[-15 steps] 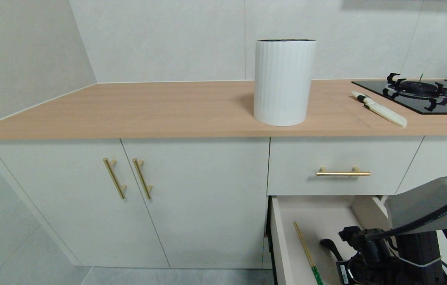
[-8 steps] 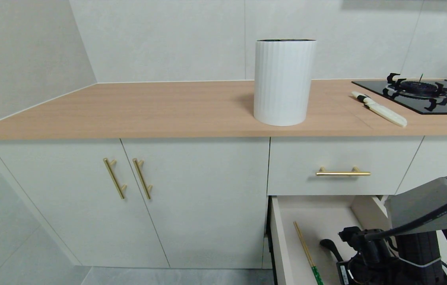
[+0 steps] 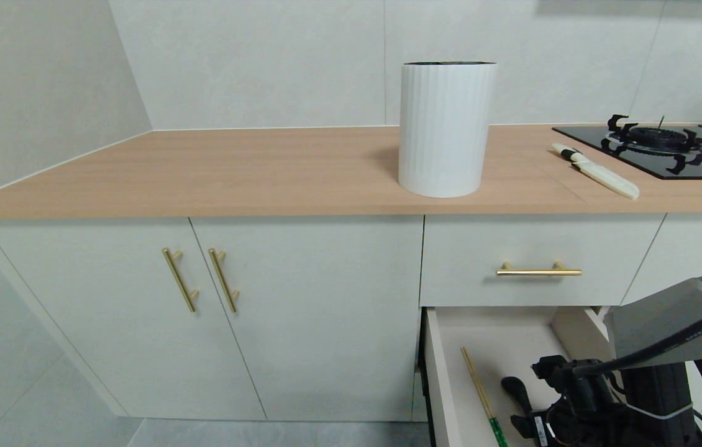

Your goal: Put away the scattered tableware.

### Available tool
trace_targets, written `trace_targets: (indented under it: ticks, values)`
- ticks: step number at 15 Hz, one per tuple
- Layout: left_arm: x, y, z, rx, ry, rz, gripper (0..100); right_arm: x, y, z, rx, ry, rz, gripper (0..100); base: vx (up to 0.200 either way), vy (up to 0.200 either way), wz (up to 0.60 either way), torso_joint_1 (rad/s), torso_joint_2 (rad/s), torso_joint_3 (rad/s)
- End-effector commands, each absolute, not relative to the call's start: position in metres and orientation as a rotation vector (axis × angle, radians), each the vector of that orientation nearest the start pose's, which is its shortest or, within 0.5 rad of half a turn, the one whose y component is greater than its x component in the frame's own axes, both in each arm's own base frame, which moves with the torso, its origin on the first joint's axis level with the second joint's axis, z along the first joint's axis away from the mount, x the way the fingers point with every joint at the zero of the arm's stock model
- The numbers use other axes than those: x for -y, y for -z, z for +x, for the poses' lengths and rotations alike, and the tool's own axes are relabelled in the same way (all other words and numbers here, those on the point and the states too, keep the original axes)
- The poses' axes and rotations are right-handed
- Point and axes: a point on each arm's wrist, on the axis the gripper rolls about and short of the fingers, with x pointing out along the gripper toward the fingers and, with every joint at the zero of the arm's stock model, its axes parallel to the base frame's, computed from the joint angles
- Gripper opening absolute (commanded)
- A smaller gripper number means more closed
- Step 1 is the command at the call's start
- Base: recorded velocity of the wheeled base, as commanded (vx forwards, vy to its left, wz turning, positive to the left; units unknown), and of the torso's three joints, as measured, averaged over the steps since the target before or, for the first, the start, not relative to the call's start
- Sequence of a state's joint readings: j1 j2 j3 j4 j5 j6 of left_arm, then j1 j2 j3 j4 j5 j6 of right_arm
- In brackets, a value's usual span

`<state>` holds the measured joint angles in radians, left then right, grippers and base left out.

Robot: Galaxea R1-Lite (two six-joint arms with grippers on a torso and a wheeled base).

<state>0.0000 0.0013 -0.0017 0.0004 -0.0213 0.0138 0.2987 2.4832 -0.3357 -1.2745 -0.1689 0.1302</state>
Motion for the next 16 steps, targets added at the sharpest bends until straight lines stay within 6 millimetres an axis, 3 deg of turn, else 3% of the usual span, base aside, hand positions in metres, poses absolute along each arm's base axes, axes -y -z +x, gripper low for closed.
trace_targets:
  ticks: [1,6,10,16]
  values:
    - [0.0,-0.076,-0.023,-0.001,0.021,0.014,100,-0.076,0.082,0.26,-0.853,-0.066,-0.08,100,0.0,0.0,0.0,0.0,0.0,0.0]
    - [0.0,-0.076,-0.023,-0.001,0.021,0.014,100,-0.076,0.077,0.258,-0.84,-0.052,-0.091,100,0.0,0.0,0.0,0.0,0.0,0.0]
    - [0.0,-0.076,-0.023,-0.001,0.021,0.014,100,-0.075,0.02,0.256,-0.694,-0.063,-0.052,100,0.0,0.0,0.0,0.0,0.0,0.0]
    - [0.0,-0.076,-0.023,-0.001,0.021,0.014,100,-0.07,-0.065,0.233,-0.656,-0.083,-0.043,100,0.0,0.0,0.0,0.0,0.0,0.0]
